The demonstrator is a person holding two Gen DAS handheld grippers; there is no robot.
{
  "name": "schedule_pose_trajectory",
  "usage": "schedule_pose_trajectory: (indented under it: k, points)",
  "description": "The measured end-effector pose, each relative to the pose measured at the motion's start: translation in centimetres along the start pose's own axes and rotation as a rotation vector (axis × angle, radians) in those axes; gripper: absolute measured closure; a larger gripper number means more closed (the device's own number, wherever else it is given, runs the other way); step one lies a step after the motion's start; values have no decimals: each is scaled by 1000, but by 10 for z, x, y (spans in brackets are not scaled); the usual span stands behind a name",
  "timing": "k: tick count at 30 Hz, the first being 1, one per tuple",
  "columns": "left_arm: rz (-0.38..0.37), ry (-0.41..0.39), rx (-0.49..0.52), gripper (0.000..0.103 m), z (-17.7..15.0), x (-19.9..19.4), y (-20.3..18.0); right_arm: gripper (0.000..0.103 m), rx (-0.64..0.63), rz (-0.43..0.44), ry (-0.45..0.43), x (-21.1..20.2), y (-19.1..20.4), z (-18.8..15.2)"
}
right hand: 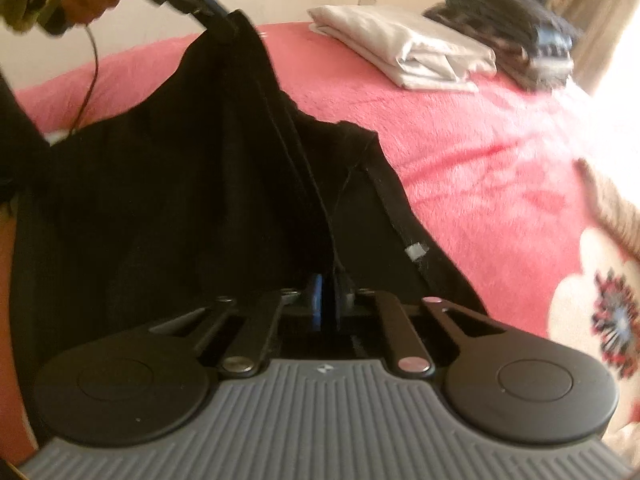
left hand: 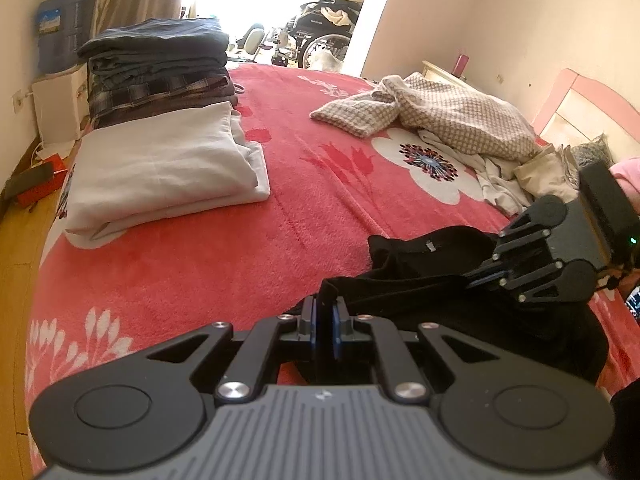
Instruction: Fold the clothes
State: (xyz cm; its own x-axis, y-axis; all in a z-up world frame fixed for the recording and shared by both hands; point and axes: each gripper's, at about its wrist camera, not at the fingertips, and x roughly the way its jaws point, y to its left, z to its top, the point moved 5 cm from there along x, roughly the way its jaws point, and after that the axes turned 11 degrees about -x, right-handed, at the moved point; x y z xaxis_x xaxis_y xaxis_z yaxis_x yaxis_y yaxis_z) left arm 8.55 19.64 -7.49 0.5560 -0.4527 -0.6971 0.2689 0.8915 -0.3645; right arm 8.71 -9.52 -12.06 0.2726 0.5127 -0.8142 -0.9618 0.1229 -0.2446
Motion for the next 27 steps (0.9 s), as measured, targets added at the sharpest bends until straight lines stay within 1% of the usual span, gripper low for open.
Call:
schedule_pose_trajectory:
  k: [5, 10, 13, 27]
  points:
    - [-4, -6, -26, 93, 2, -3, 3, 101, -16, -69, -8, -14, -2, 3]
    - [-12, -12, -54, 93, 8, 6, 6, 102, -32, -139, -15, -28, -5, 7]
    - [0, -20, -47, 97, 11, 14, 6, 102, -45, -175, -13, -32, -8, 8]
    - [14, -56, -44, 98, 24, 26, 7, 102, -86, -212, 1, -23, -25, 11]
